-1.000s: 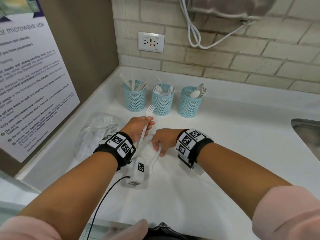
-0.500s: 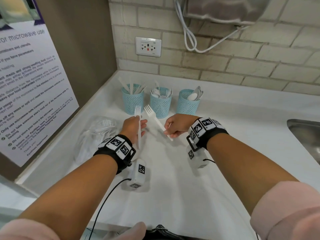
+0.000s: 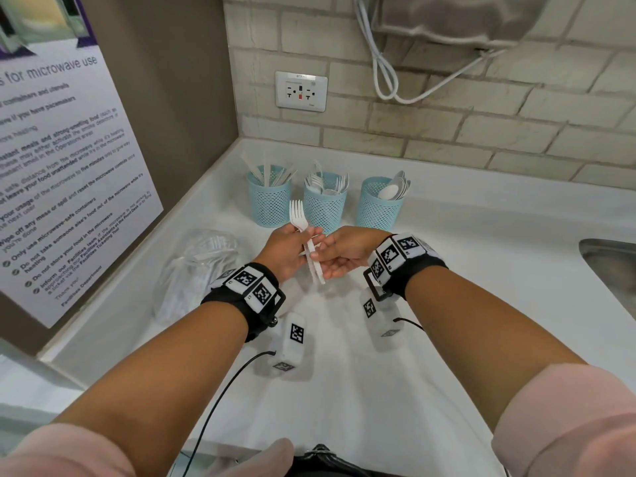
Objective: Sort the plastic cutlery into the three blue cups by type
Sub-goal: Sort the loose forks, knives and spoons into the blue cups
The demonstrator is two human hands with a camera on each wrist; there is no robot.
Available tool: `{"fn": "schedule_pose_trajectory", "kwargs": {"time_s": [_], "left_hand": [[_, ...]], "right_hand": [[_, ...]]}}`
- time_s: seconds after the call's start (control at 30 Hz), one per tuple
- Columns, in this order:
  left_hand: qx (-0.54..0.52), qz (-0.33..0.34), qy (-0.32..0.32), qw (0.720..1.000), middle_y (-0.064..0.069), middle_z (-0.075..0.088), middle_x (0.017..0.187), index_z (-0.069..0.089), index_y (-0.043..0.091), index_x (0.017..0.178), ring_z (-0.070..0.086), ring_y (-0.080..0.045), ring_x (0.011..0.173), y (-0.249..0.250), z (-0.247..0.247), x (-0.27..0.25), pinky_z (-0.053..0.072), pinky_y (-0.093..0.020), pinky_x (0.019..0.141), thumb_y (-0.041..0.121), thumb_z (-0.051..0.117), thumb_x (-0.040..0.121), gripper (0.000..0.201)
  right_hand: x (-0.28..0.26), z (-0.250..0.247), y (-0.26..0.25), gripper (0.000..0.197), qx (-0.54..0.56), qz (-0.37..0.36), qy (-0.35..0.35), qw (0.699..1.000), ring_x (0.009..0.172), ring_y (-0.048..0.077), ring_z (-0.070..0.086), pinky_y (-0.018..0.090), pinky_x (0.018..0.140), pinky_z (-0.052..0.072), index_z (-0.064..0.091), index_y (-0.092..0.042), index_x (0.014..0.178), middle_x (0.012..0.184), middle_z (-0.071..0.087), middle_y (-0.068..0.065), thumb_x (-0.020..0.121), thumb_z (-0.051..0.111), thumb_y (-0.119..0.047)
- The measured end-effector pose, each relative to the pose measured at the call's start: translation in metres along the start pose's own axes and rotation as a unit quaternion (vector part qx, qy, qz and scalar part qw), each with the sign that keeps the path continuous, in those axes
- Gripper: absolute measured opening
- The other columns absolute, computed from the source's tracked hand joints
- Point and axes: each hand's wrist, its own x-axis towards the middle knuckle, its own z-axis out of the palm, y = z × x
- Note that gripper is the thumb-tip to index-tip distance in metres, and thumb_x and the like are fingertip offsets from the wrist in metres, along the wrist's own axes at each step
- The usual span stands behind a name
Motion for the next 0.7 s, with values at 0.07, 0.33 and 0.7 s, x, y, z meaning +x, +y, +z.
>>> {"fn": "schedule_pose_trajectory", "kwargs": {"time_s": [0.07,0.33,0.7], "left_hand": [[0.012,0.008,0.015,1.0,-0.001,0.062,0.087,0.055,0.014,0.087,0.061,-0.009,0.072,0.002,0.0,-0.001,0.05,-0.024,0.069,0.005,0.043,0.098,0.018],[0.107,-0.023,-0.049,0.993,0.004,0.066,0.077,0.064,0.013,0.102,0.061,-0.002,0.059,0.004,-0.002,-0.003,0.05,-0.017,0.061,0.02,0.051,0.096,0.016],[0.221,0.106,0.087,0.966,0.002,0.056,0.07,0.068,0.01,0.092,0.048,-0.007,0.06,0.041,-0.025,-0.011,0.043,-0.015,0.055,0.019,0.057,0.093,0.013]], "right_hand": [[-0.002,-0.004,-0.005,0.031,-0.104,0.009,0.053,0.993,0.057,0.01,0.062,0.018,0.053,0.048,0.059,-0.009,0.086,0.074,0.066,0.001,0.092,0.054,-0.039],[0.021,-0.012,-0.012,0.04,0.089,-0.171,0.178,0.965,0.058,0.009,0.048,0.021,0.053,0.037,0.044,-0.022,0.132,0.085,0.057,0.006,0.093,0.056,-0.023],[0.01,-0.072,-0.078,0.017,0.002,-0.325,0.475,0.818,0.061,0.012,0.054,0.024,0.057,0.048,0.057,-0.001,0.105,0.082,0.056,0.004,0.096,0.047,-0.012]]}}
